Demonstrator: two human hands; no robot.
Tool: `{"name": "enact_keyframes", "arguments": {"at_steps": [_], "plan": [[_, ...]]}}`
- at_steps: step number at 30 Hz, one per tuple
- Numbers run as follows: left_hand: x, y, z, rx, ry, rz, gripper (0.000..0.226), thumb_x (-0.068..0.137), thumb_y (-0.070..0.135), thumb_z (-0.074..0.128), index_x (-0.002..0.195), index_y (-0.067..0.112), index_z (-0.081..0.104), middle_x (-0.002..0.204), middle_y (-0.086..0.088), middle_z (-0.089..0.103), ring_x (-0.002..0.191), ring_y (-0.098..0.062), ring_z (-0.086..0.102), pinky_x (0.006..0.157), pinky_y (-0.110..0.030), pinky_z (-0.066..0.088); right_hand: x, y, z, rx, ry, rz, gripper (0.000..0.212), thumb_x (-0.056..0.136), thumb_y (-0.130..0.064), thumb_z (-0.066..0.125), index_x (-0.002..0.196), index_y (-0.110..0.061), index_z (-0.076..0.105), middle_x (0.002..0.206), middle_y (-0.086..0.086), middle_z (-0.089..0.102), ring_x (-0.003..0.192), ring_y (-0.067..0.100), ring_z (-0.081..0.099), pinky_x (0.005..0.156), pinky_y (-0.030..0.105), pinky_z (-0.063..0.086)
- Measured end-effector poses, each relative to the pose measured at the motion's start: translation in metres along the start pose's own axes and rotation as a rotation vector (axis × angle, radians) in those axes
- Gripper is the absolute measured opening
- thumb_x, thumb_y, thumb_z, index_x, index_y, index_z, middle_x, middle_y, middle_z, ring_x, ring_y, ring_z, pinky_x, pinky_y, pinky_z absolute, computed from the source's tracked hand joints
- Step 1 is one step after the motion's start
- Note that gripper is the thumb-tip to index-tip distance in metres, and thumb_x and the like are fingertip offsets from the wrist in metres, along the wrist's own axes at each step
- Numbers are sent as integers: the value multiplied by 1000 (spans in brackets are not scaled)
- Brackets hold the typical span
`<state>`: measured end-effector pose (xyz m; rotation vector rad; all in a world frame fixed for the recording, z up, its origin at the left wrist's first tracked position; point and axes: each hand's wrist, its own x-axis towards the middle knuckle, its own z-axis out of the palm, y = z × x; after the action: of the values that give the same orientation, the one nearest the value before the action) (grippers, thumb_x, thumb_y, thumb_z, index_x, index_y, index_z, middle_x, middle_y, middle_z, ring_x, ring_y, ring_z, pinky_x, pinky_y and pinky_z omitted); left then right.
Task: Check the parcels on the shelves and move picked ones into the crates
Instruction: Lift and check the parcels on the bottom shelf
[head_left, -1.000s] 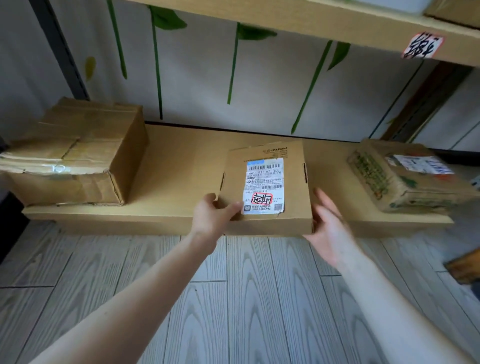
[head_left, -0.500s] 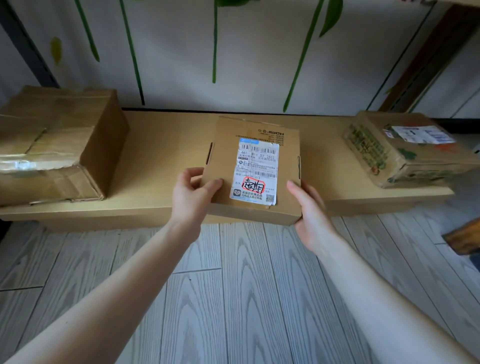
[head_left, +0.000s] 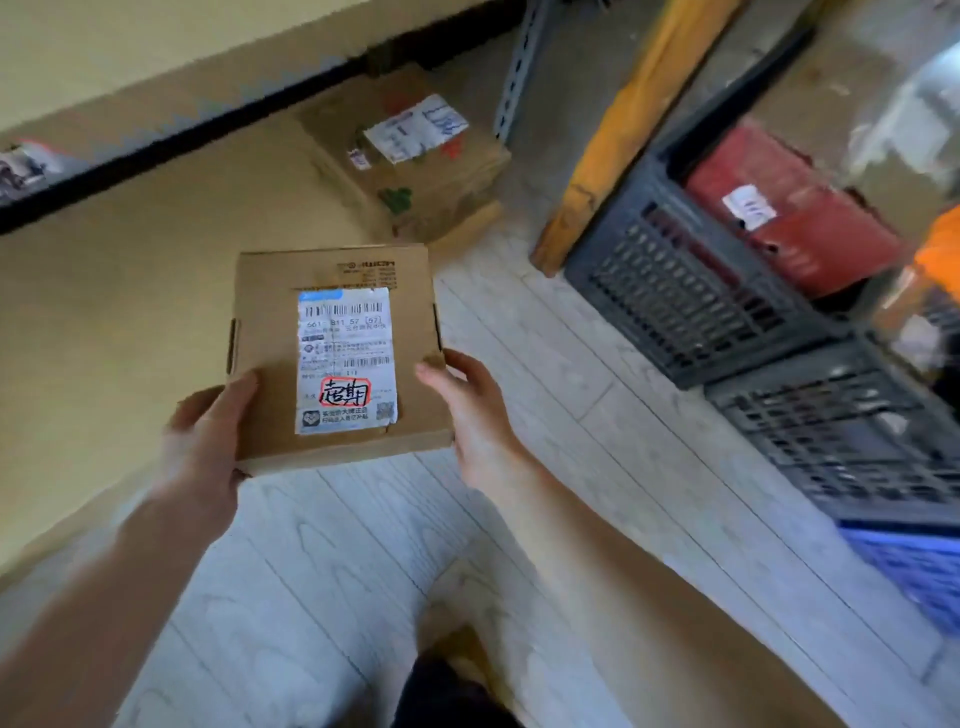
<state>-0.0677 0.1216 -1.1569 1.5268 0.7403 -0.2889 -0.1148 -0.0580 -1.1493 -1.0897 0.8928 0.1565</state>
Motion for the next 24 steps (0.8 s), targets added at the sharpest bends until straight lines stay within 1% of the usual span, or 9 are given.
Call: {"name": "enact_keyframes", "arguments": {"at_steps": [3, 5, 7, 10, 12, 15, 17, 19, 24], "plan": [[-64, 23, 52, 106, -147, -43, 13, 87, 32, 59, 87, 19, 55, 78, 8, 58, 67, -7, 53, 53, -23, 44, -45, -42, -64, 53, 100, 14, 25, 80, -18, 68, 102, -23, 57, 107, 6, 68, 89, 17, 65, 72, 26, 50], [-107, 37, 87, 172, -237, -58, 13, 88, 32, 58, 91, 20, 56, 78, 9, 59, 67, -7, 54, 54, -24, 45, -78, -68, -108, 84, 193, 17, 22, 78, -20, 69, 94, -28, 57, 105, 5, 68, 89, 17, 64, 78, 29, 49], [-148, 48, 120, 235, -323, -89, 19, 87, 32, 59, 101, 20, 56, 81, 8, 60, 69, -9, 55, 57, -26, 42, -111, -92, -150, 115, 291, 19, 22, 77, -21, 69, 95, -28, 57, 105, 4, 68, 93, 18, 65, 83, 31, 48], [-207, 58, 169, 328, -476, -117, 21, 87, 34, 58, 103, 19, 57, 87, 2, 63, 71, -12, 57, 56, -26, 39, -160, -123, -212, 187, 417, 11, 28, 78, -19, 68, 104, -22, 58, 100, 1, 69, 75, 7, 66, 56, 15, 46], [-247, 62, 200, 396, -583, -116, 25, 88, 34, 57, 105, 16, 58, 90, 0, 66, 72, -13, 59, 56, -26, 39, -188, -138, -253, 283, 477, 11, 33, 79, -15, 67, 110, -16, 57, 95, 2, 70, 65, 5, 67, 48, 12, 46], [-302, 63, 249, 480, -701, -113, 38, 88, 35, 58, 117, 10, 56, 104, -8, 66, 80, -21, 61, 58, -28, 41, -221, -153, -309, 402, 542, -6, 26, 81, -16, 66, 106, -19, 57, 85, -3, 72, 70, 11, 69, 62, 25, 54], [-332, 57, 284, 530, -732, -97, 40, 87, 34, 59, 119, 9, 55, 110, -11, 64, 88, -26, 60, 61, -30, 43, -233, -159, -348, 446, 590, -14, 32, 82, -19, 66, 112, -16, 56, 94, 1, 71, 81, 17, 68, 76, 37, 52], [-361, 52, 319, 588, -761, -83, 40, 87, 35, 59, 118, 9, 55, 113, -12, 64, 93, -30, 60, 65, -33, 44, -239, -164, -384, 499, 633, -4, 37, 82, -20, 65, 117, -15, 54, 103, 5, 69, 88, 21, 66, 82, 41, 50], [-418, 29, 408, 671, -800, -89, 39, 89, 32, 58, 117, 6, 54, 115, -16, 63, 95, -30, 58, 74, -38, 38, -237, -182, -478, 579, 675, 6, 32, 82, -23, 65, 113, -19, 56, 105, 4, 68, 87, 17, 65, 67, 30, 51]]}}
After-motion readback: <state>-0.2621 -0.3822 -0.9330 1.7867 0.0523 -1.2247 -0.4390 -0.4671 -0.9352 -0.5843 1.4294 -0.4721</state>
